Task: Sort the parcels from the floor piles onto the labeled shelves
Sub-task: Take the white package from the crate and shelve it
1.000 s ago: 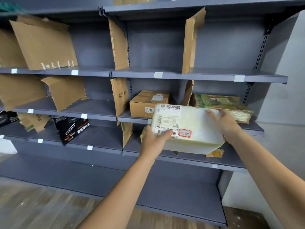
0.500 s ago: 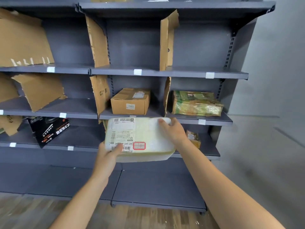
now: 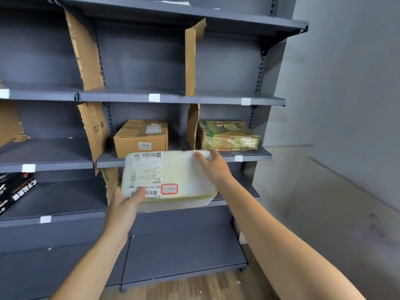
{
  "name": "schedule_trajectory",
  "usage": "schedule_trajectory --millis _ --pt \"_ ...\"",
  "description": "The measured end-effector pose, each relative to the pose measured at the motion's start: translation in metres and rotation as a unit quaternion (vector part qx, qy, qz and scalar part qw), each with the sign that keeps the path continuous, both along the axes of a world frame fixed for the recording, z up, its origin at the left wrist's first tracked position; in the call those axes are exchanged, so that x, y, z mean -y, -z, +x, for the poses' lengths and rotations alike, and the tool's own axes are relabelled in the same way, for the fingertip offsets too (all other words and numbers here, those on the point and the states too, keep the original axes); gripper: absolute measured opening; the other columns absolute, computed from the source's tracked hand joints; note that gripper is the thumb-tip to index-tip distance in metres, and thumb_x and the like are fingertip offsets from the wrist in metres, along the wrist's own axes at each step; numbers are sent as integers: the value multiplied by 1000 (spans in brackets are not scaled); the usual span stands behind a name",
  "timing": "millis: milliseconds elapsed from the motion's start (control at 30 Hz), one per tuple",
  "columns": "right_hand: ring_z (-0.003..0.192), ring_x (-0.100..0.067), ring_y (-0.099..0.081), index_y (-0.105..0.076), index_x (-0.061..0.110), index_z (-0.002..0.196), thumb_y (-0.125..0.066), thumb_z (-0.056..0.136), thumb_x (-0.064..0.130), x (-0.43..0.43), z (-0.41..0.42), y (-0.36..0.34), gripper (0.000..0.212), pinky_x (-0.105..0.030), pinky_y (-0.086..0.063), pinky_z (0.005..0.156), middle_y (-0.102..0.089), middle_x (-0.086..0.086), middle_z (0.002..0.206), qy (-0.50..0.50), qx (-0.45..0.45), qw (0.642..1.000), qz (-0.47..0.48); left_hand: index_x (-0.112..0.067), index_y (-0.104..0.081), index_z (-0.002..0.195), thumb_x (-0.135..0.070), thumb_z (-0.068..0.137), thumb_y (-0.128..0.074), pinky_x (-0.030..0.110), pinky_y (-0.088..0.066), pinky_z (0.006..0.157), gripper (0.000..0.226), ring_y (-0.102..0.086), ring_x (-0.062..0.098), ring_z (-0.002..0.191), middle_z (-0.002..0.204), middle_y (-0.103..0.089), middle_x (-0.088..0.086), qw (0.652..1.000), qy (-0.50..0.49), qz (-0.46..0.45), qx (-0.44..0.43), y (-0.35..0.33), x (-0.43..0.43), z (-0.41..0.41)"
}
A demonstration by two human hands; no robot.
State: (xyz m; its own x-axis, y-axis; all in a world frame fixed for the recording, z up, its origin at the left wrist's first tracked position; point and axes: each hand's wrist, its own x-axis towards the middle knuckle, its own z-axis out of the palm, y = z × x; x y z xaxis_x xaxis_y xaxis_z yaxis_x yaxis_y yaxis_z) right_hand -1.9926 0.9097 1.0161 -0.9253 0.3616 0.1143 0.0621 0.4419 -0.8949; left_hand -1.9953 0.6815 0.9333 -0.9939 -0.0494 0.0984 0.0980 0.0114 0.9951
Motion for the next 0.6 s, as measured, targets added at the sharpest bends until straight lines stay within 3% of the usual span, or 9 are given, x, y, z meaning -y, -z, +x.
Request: schedule_trajectory --millis 200,333,400,500,600 --pt "114 -23 -53 -39 9 143 -51 97 48 20 -9 14 62 -28 -36 84 -54 -8 136 23 23 999 -6 -26 -54 114 -25 93 -66 47 -46 101 24 -60 19 112 114 -65 -10 1000 -1 29 11 -3 20 -13" --pt "123 -26 -51 -36 10 145 -50 98 46 27 -12 17 61 -28 -36 85 -52 -8 138 31 37 999 3 -29 -55 109 -37 79 -70 48 -47 99 34 -61 20 110 113 -66 -11 1000 7 23 15 -2 29 -20" --pt "124 -26 -50 -35 10 147 -50 98 47 30 -14 15 63 -28 -36 86 -50 -8 140 34 42 998 11 -27 -57 102 -27 87 -70 44 -47 97 20 -61 18 108 110 -66 -12 999 8 37 16 -3 32 -24" --pt "112 -25 -52 -38 11 143 -49 97 50 36 -21 11 62 -33 -41 88 -52 -9 137 30 50 998 29 -24 -58 98 -11 95 -61 35 -45 89 13 -62 13 101 102 -65 -12 999 12 50 13 -8 36 -29" --pt "107 -25 -54 -40 11 140 -53 93 55 43 -27 5 65 -35 -46 87 -54 -9 131 24 56 996 59 -22 -58 108 -19 93 -66 41 -50 92 17 -63 19 107 111 -66 -4 999 -4 49 19 -13 46 -34"
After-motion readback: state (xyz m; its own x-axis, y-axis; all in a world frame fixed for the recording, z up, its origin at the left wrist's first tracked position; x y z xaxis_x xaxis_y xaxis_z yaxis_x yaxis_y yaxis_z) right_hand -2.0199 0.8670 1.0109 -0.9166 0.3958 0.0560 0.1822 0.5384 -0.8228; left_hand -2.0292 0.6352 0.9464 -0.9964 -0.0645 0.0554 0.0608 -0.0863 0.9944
